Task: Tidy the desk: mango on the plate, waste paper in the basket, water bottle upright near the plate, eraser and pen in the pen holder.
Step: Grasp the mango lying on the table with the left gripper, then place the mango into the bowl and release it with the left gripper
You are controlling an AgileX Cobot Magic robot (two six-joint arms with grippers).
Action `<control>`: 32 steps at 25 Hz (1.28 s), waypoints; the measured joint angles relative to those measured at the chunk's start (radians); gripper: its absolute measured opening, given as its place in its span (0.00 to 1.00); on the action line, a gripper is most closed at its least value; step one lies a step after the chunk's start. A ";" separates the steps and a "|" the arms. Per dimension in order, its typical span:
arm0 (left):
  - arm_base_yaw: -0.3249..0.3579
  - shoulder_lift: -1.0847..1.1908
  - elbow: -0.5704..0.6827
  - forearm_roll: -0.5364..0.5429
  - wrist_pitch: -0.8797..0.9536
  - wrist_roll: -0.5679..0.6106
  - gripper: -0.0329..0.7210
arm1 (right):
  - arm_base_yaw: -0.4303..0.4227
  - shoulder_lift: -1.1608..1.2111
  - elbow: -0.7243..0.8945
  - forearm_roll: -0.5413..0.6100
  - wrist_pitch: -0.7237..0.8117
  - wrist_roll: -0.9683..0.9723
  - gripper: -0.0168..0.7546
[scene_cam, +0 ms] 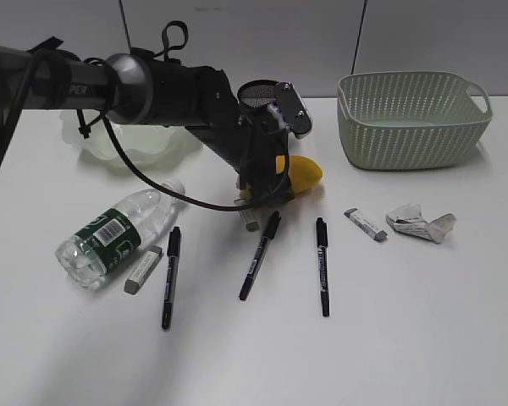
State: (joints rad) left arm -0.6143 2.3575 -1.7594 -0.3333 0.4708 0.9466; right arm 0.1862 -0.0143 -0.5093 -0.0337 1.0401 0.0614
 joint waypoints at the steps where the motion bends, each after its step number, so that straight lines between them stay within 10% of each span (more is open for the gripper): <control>1: 0.000 0.001 0.000 0.000 -0.002 0.000 0.83 | 0.000 0.000 0.000 0.000 0.000 0.000 0.38; 17: 0.036 -0.301 0.007 -0.145 0.124 -0.062 0.81 | 0.000 0.000 0.000 -0.001 0.000 0.000 0.38; 27: 0.370 -0.317 0.015 -0.278 0.003 -0.062 0.81 | 0.000 0.000 0.000 -0.001 0.000 0.000 0.38; 32: 0.432 -0.224 0.016 -0.291 -0.010 -0.062 0.81 | 0.000 0.000 0.000 -0.001 0.000 0.000 0.38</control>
State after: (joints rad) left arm -0.1822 2.1340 -1.7432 -0.6238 0.4605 0.8843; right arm 0.1862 -0.0143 -0.5093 -0.0347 1.0398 0.0614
